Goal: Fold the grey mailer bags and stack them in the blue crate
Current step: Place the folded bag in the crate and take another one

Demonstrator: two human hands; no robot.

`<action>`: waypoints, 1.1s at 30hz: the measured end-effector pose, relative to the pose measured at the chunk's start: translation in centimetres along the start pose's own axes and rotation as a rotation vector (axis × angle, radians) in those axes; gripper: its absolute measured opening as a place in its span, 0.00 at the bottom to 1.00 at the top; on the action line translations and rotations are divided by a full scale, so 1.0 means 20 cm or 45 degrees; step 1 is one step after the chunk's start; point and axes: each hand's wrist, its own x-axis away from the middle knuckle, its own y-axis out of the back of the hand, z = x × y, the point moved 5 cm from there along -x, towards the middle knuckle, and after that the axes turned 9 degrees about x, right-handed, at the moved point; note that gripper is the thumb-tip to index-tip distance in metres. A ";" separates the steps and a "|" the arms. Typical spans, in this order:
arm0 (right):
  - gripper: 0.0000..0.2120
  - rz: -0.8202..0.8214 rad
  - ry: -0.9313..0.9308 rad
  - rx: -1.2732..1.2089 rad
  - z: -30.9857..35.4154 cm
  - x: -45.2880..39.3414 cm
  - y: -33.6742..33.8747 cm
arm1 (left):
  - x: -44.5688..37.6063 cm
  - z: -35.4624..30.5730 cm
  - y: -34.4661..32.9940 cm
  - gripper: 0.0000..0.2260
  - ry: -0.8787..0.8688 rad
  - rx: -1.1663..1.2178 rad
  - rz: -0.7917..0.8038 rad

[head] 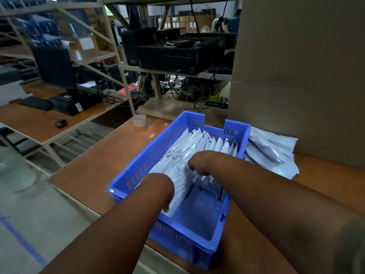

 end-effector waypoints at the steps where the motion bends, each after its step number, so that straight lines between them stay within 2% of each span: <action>1: 0.22 0.020 -0.015 0.035 0.00 -0.01 -0.01 | 0.00 0.01 0.00 0.31 0.014 0.007 0.013; 3: 0.23 0.035 -0.024 0.056 0.00 0.01 0.01 | 0.00 0.01 0.00 0.32 0.024 0.024 0.012; 6: 0.25 -0.050 -0.024 -0.058 -0.01 0.06 0.06 | -0.01 0.01 -0.01 0.32 0.021 0.059 0.017; 10: 0.20 -0.186 -0.030 -0.312 -0.06 0.16 0.07 | -0.01 0.02 -0.01 0.26 0.012 0.142 0.031; 14: 0.16 -0.333 -0.004 -0.454 -0.16 0.40 0.11 | 0.13 0.01 0.16 0.24 -0.196 0.331 -0.399; 16: 0.15 -0.441 -0.033 -0.447 -0.23 0.54 0.12 | 0.20 -0.05 0.26 0.22 -0.308 0.394 -0.426; 18: 0.14 -0.512 -0.089 -0.392 -0.31 0.68 0.11 | 0.30 -0.14 0.37 0.20 -0.377 0.377 -0.414; 27: 0.13 -0.545 -0.279 -0.465 -0.71 1.30 -0.21 | 0.83 -0.80 0.64 0.17 -0.751 0.141 -0.886; 33: 0.16 -0.475 -0.369 -0.584 -0.89 1.65 -0.59 | 0.99 -1.26 0.56 0.10 -0.874 0.150 -0.943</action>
